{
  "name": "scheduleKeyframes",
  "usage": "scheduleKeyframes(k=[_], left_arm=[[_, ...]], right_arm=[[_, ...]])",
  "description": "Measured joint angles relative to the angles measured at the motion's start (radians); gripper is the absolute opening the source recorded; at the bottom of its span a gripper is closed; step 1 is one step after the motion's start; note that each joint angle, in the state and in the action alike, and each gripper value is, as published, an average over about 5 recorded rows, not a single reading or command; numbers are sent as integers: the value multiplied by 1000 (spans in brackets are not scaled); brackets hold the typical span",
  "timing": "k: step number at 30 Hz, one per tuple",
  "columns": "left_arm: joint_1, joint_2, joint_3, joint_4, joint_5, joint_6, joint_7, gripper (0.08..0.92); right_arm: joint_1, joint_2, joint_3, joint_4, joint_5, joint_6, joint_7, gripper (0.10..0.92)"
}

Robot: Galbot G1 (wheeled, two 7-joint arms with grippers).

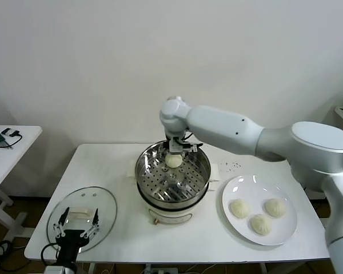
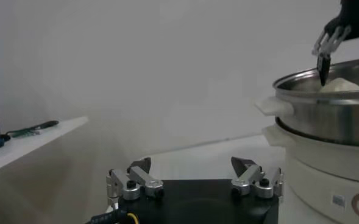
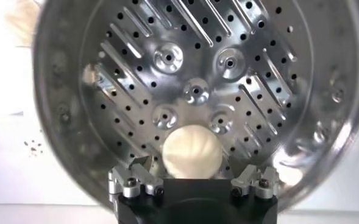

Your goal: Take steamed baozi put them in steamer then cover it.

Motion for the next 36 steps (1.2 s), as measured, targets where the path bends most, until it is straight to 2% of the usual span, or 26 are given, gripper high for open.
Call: scheduleKeyframes(k=[9,16,20,24,36], left_arm=[[16,-5,3,-14,5,-4,-2,823],[30,-6,1,-22,5,-10,-6,823],[36,-6,3,-22,3,-12,-7,823],[38,-6,4,-23,3,-13,-8,823],[47,-5,2,-29,4,-14,-9,823]], right_arm=[[170,-208,-165,105,353,-208,79,823],[212,-398,-254,217,556,-513,173,823],[206,-498,-281,291,620,-714,202,823],[184,-569,-305,337,668,-850,209,823],[16,-649,-291,366,697,-997,175,823]])
